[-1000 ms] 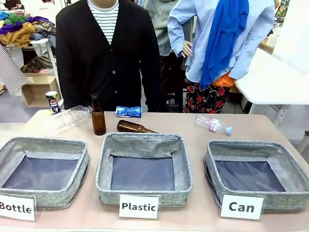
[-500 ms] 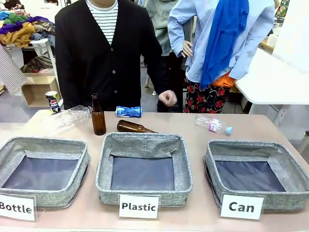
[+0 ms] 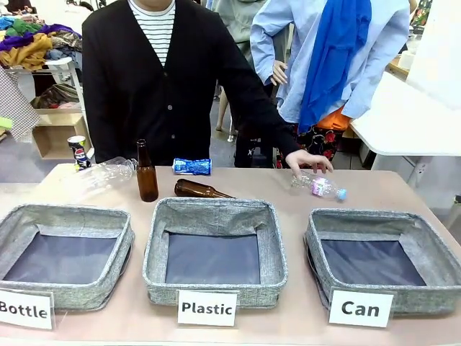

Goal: Sort the can waste into the basket.
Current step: Pick up the can waste from the table and place it in the right Fabric basket.

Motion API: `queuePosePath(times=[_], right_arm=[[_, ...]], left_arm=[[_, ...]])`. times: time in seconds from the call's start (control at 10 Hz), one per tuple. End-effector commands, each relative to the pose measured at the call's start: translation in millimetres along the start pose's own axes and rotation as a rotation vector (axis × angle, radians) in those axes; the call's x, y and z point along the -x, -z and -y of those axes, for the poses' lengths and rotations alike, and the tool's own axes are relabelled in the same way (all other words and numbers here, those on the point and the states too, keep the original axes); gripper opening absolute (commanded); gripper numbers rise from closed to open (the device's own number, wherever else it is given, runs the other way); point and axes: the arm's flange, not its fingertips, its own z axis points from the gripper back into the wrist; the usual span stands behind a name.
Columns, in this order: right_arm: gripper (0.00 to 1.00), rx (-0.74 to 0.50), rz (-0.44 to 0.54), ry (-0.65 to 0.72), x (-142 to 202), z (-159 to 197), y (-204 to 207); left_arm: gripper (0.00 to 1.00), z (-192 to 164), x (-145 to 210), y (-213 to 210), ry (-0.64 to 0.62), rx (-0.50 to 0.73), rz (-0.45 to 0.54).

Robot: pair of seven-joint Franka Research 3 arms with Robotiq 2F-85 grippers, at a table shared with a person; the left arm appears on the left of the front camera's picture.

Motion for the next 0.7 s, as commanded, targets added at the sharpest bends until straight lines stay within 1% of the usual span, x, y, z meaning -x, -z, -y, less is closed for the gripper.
queuePosePath(times=[0.0, 0.1, 0.2, 0.3, 0.4, 0.5, 0.6], right_arm=[[1.00, 0.000, -0.007, 0.017, -0.3, -5.0, -2.3], [1.00, 0.000, -0.007, 0.017, -0.3, -5.0, -2.3], [1.00, 0.000, -0.007, 0.017, -0.3, -5.0, -2.3], [1.00, 0.000, -0.007, 0.017, -0.3, -5.0, -2.3], [1.00, 0.000, -0.007, 0.017, -0.3, -5.0, -2.3], [1.00, 0.000, -0.007, 0.017, -0.3, -5.0, -2.3], [1.00, 0.000, -0.007, 0.017, -0.3, -5.0, -2.3]], left_arm=[[1.00, 30.1, -14.4, 49.7, 0.137, -0.127, -0.098], [1.00, 55.6, -14.8, 79.6, 0.210, -0.192, -0.082], [1.00, 82.8, -10.3, 108.7, 0.290, -0.227, -0.074], [1.00, 104.5, -2.7, 128.7, 0.378, -0.214, -0.077], [1.00, 111.7, -3.3, 128.5, 0.374, -0.148, -0.090], [1.00, 103.8, -5.5, 121.5, 0.333, -0.182, -0.092], [1.00, 103.8, -5.5, 121.5, 0.333, -0.182, -0.092]])
